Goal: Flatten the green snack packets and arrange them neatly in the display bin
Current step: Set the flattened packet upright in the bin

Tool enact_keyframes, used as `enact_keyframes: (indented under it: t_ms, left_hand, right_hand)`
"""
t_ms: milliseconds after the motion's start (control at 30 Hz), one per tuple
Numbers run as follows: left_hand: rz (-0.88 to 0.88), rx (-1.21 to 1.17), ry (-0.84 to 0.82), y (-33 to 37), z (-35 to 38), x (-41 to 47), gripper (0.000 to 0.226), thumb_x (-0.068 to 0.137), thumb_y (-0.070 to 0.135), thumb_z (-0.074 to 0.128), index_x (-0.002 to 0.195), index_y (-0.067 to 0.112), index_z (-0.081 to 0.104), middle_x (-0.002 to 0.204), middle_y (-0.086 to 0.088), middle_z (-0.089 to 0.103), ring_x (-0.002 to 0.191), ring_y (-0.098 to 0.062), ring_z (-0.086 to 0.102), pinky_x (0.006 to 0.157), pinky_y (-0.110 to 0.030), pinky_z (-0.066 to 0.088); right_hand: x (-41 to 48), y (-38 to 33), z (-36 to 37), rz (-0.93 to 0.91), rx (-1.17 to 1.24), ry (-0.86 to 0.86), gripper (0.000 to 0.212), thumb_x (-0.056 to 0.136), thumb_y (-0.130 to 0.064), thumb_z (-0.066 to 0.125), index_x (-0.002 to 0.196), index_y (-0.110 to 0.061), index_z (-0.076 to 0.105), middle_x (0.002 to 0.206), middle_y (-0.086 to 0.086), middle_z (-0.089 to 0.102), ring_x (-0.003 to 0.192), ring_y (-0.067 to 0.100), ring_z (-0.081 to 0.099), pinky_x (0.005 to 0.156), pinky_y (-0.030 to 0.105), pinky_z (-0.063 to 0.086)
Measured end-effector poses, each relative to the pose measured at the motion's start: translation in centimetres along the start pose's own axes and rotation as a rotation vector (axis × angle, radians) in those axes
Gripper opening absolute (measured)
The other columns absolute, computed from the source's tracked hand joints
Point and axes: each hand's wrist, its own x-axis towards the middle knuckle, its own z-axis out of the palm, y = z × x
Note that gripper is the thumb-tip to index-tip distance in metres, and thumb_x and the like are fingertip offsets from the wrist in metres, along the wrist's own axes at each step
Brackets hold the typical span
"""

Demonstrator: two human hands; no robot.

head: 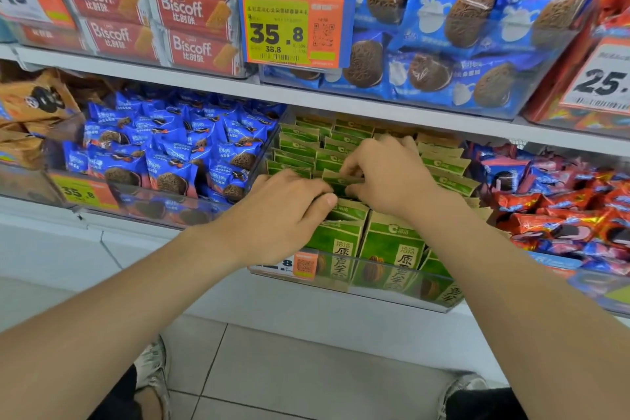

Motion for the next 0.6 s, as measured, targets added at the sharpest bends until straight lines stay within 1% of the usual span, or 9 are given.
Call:
enact_keyframes:
  t_ms: [67,100,167,233,300,333,433,500,600]
  left_hand:
    - [0.007,-0.012,0.014,0.1,0.2,-0.1,0.038,0.108,0.055,0.022,0.083,0.042,0.048,0.078,0.013,0.054,0.085,-0.019,0.049,0.088,-0.052,0.050]
    - [0.007,-0.017,0.009,0.2,0.2,-0.3,0.038,0.108,0.058,0.021,0.081,0.045,0.044,0.077,0.014,0.050,0.084,-0.019,0.048,0.088,-0.052,0.049]
    - [0.002,0.001,-0.027,0.3,0.2,-0.6,0.042,0.103,0.069,0.018,0.095,0.044,0.050,0.089,0.016,0.052,0.095,-0.017,0.049,0.093,-0.051,0.047]
    - [0.000,0.025,-0.062,0.5,0.5,-0.9,0.055,0.095,0.083,0.019,0.109,0.038,0.048,0.105,0.018,0.055,0.109,-0.014,0.048,0.098,-0.051,0.044]
    - [-0.008,0.032,-0.070,0.6,0.5,-0.8,0.062,0.087,0.090,0.030,0.114,0.037,0.045,0.113,0.018,0.058,0.114,-0.012,0.048,0.102,-0.053,0.042]
    - [-0.012,0.043,-0.074,0.6,0.5,-0.6,0.064,0.085,0.091,0.037,0.118,0.036,0.044,0.116,0.018,0.059,0.115,-0.012,0.049,0.102,-0.053,0.042]
    - [-0.029,0.068,-0.099,0.6,0.4,0.2,0.075,0.084,0.087,0.052,0.135,0.032,0.046,0.126,0.014,0.062,0.120,-0.017,0.049,0.101,-0.052,0.045]
    - [-0.038,0.061,-0.123,0.5,0.3,0.6,0.078,0.085,0.086,0.054,0.141,0.031,0.049,0.129,0.011,0.064,0.123,-0.023,0.049,0.102,-0.054,0.046]
    - [-0.042,0.054,-0.148,0.4,0.6,0.8,0.072,0.086,0.085,0.052,0.137,0.034,0.057,0.125,0.012,0.065,0.121,-0.027,0.049,0.104,-0.056,0.045]
  right_hand:
    - [0.2,0.0,0.3,-0.023,-0.064,0.068,0.035,0.094,-0.033,0.078,0.128,-0.034,0.073,0.121,-0.001,0.071,0.124,0.029,0.055,0.106,0.048,0.037]
    - [0.4,0.0,0.5,-0.037,-0.057,0.082,0.039,0.095,-0.033,0.078,0.133,-0.033,0.071,0.123,0.000,0.071,0.125,0.029,0.056,0.106,0.047,0.038]
    - [0.7,0.1,0.8,-0.053,-0.024,0.056,0.038,0.097,-0.034,0.075,0.135,-0.031,0.069,0.117,0.000,0.074,0.122,0.028,0.058,0.106,0.047,0.037]
    - [1.0,0.2,1.1,-0.040,-0.057,0.033,0.023,0.100,-0.039,0.070,0.121,-0.031,0.074,0.108,-0.002,0.073,0.121,0.028,0.055,0.103,0.047,0.034]
    - [1.3,0.0,1.4,-0.006,-0.090,-0.049,0.014,0.101,-0.043,0.067,0.103,-0.030,0.073,0.099,-0.006,0.064,0.124,0.030,0.050,0.103,0.051,0.030]
    - [1.5,-0.1,1.7,0.017,-0.083,-0.103,0.014,0.102,-0.043,0.066,0.103,-0.031,0.072,0.098,-0.007,0.059,0.126,0.031,0.049,0.107,0.054,0.028]
    - [2.5,0.2,2.2,0.128,0.044,-0.072,0.020,0.101,-0.037,0.068,0.120,-0.032,0.074,0.113,-0.007,0.067,0.132,0.028,0.052,0.118,0.059,0.024]
    - [3.2,0.6,2.2,0.251,0.178,0.038,0.031,0.100,-0.037,0.069,0.130,-0.027,0.071,0.132,0.000,0.068,0.132,0.030,0.056,0.118,0.056,0.036]
    - [4.7,1.2,2.0,0.364,0.249,0.045,0.041,0.101,-0.041,0.069,0.138,-0.024,0.066,0.137,0.010,0.067,0.129,0.034,0.059,0.111,0.052,0.048]
